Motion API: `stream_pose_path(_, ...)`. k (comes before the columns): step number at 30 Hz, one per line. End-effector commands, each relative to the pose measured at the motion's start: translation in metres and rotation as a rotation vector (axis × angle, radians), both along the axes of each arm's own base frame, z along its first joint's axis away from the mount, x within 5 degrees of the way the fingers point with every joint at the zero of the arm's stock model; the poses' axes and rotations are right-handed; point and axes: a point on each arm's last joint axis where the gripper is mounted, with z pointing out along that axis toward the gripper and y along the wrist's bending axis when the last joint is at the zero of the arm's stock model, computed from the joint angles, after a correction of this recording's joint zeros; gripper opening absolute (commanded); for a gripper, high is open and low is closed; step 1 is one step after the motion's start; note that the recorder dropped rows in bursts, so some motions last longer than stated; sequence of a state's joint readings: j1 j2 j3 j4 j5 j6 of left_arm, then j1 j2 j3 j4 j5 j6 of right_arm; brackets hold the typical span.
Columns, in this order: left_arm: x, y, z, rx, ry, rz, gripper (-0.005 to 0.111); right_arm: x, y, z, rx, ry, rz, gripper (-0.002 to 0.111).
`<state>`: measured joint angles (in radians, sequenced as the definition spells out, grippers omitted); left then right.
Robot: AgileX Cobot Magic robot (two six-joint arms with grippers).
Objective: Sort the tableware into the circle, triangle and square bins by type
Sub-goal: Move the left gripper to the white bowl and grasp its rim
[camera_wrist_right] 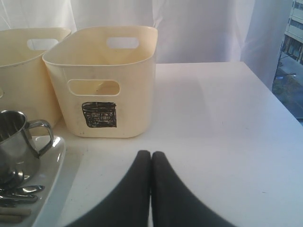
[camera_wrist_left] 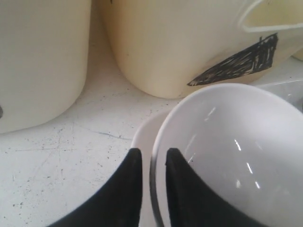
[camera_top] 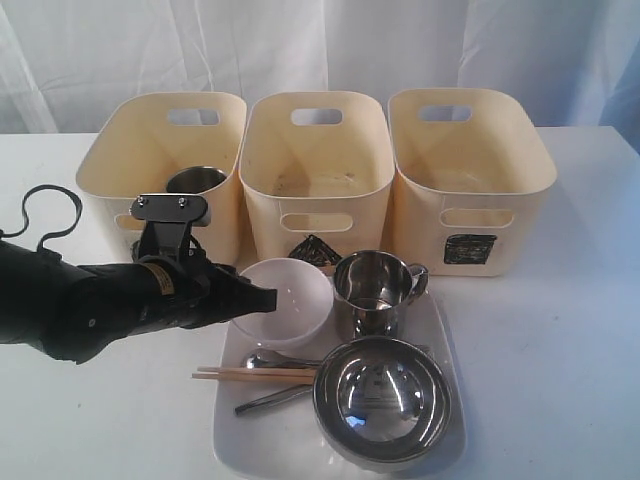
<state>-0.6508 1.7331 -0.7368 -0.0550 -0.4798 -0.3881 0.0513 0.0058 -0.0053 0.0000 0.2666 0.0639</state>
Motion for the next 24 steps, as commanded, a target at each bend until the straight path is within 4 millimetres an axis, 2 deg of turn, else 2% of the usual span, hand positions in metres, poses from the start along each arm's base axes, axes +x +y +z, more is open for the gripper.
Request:
stream_pose_path(1,0.0,0.0,0.0,-0.008,0.007,0.008,0.008,0.0,0.0,0.0,0.002,-0.014,-0.002,0.0)
stream_pose_path(4,0.0,-0.001,0.0,-0.005,0.006,0.005,0.0,0.0,0.0,0.0,0.002,-0.014,-0.002,0.0)
stream_pose_path(12,-0.001,0.0,0.006,-0.009,-0.006,0.001,0.0,0.0,0.0,0.0,0.002,-0.014,-0.002,0.0)
stream_pose_path(18,-0.006,0.003,0.034,-0.031,-0.08,-0.023,0.0,0.0,0.0,0.0,0.002,-0.014,-0.002,0.0)
stream_pose_path(24,-0.019,0.012,0.066,0.019,-0.14,-0.093,0.0,0.0,0.0,0.0,0.002,-0.014,-0.002,0.0)
